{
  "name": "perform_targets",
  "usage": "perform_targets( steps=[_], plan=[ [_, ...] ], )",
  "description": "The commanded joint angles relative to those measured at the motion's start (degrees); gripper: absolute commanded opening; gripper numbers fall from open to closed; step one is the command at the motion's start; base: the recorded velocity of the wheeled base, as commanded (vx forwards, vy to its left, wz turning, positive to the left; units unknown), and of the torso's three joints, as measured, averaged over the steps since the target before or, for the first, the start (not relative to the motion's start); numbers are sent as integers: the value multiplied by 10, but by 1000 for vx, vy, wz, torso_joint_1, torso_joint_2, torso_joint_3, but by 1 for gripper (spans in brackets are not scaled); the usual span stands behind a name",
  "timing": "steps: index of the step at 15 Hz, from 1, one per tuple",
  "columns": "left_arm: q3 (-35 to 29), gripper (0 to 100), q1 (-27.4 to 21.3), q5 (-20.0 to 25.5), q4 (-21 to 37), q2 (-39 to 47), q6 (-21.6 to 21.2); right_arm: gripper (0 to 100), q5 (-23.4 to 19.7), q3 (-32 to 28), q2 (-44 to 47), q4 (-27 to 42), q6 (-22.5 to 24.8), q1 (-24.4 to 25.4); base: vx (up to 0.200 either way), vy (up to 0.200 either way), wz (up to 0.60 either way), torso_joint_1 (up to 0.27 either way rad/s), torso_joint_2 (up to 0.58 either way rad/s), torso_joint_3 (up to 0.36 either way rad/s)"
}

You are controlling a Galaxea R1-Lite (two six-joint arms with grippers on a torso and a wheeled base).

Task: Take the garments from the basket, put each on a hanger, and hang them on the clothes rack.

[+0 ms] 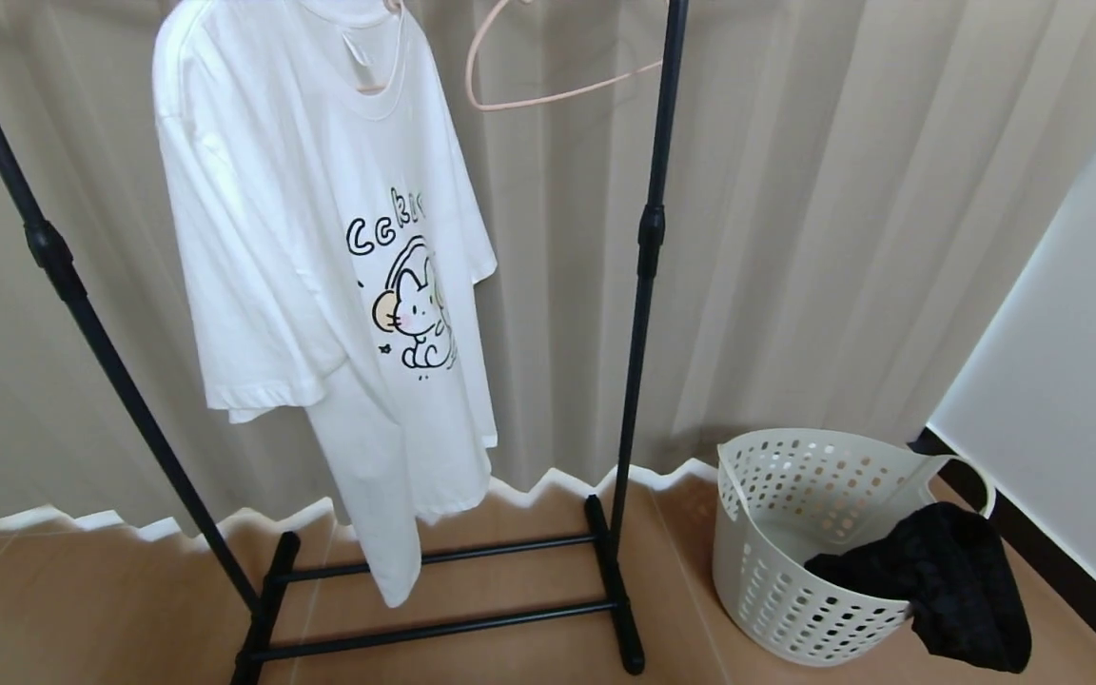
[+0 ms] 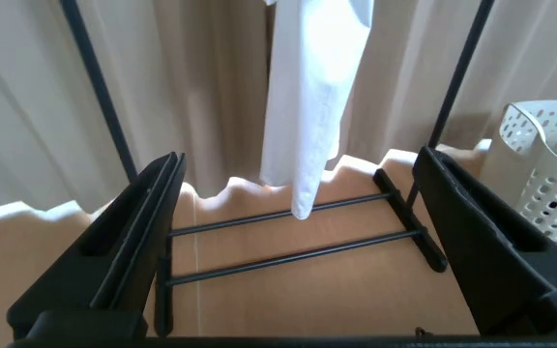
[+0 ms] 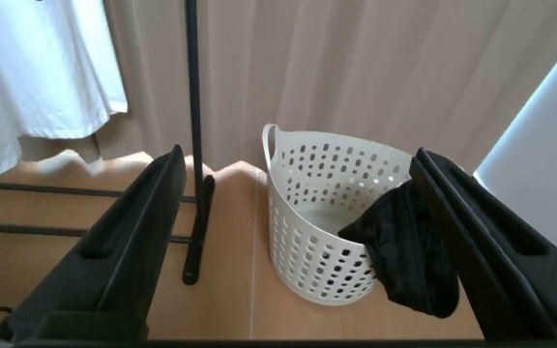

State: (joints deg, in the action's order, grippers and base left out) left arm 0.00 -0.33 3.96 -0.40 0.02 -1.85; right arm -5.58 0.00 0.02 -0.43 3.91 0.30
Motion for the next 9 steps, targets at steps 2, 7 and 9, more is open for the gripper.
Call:
perform_targets(
  steps=[2, 7, 9],
  plan=[
    [0, 100, 0, 0, 0, 0, 0, 100, 0, 0, 0, 0, 0, 0, 0, 0, -600, 2, 2, 2],
    [-1, 100, 0, 0, 1, 0, -1, 100, 0, 0, 0, 0, 0, 0, 0, 0, -120, 0, 0, 0],
    [-1, 100, 0, 1, 1, 1, -1, 100, 0, 0, 0, 0, 0, 0, 0, -200, 0, 0, 2, 7]
  ],
)
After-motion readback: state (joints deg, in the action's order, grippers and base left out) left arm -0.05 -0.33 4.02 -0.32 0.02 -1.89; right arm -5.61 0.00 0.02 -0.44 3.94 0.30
